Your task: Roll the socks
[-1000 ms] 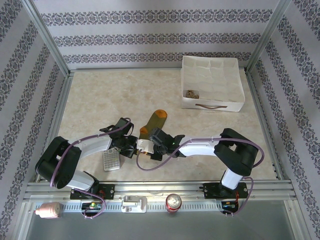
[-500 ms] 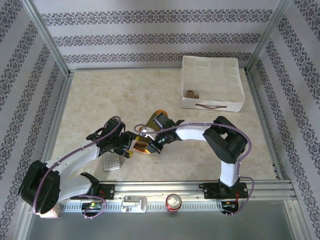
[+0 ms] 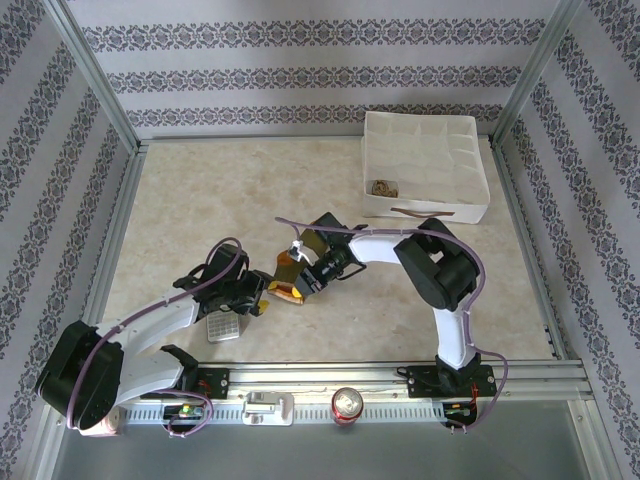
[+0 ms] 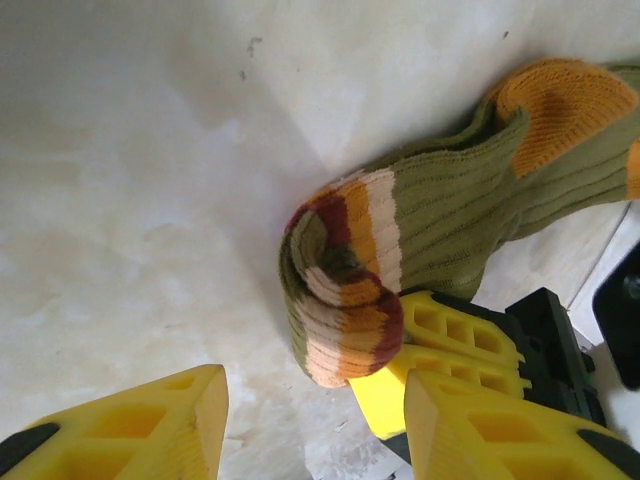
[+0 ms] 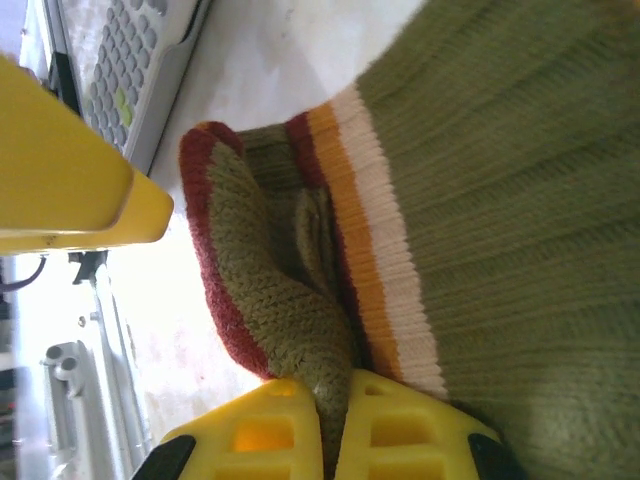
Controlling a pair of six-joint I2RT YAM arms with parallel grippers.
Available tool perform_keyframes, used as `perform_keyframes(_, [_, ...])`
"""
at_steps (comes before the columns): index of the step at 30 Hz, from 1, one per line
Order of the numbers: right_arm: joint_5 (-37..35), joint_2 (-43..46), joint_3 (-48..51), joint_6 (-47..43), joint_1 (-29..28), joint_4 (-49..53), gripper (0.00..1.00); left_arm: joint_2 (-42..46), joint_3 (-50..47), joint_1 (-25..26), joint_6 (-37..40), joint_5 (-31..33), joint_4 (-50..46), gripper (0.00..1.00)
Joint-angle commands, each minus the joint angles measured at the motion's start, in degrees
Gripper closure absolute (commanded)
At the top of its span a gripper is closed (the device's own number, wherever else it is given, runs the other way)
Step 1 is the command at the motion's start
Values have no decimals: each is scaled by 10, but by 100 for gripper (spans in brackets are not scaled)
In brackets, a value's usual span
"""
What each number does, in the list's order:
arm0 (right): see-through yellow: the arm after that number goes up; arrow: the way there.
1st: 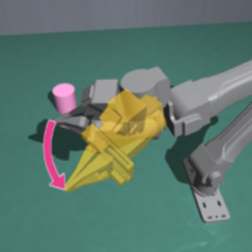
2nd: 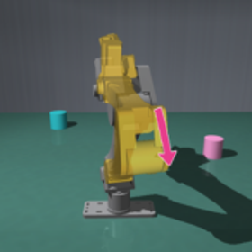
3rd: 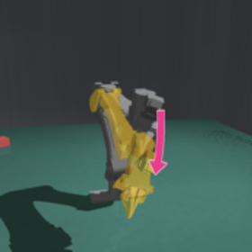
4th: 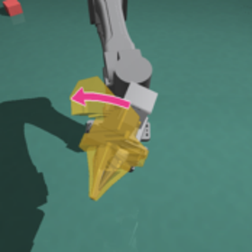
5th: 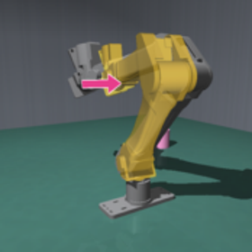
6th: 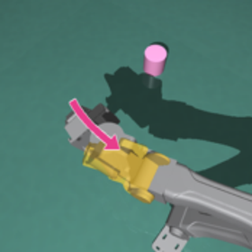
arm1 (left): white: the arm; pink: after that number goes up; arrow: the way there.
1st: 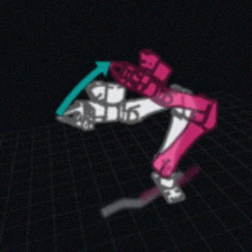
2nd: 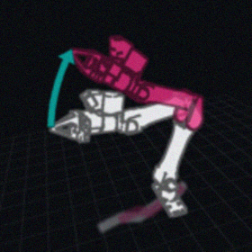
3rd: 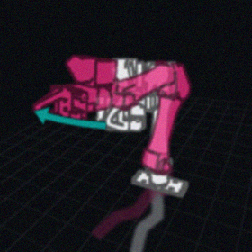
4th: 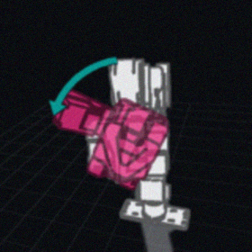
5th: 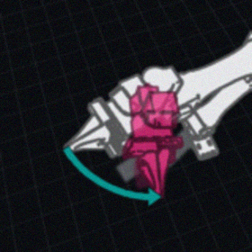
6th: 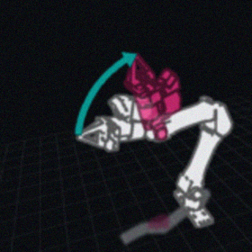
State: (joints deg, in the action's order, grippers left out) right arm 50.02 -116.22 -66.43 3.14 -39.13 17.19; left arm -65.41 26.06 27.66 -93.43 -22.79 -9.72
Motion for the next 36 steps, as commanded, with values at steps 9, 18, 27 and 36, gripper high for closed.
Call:
perform_keyframes(9, [-53,-64,-49,77,16,101,100,-43,-17,15,33,27,99,51])
perform_keyframes(18, [-35,-91,-69,119,19,114,100,-114,2,22,48,36,126,56])
perform_keyframes(27, [-51,-43,-49,50,-1,101,82,-186,49,25,32,48,-56,100])
perform_keyframes(36, [-283,274,241,-234,-87,-228,37,-212,76,15,36,7,-128,100])
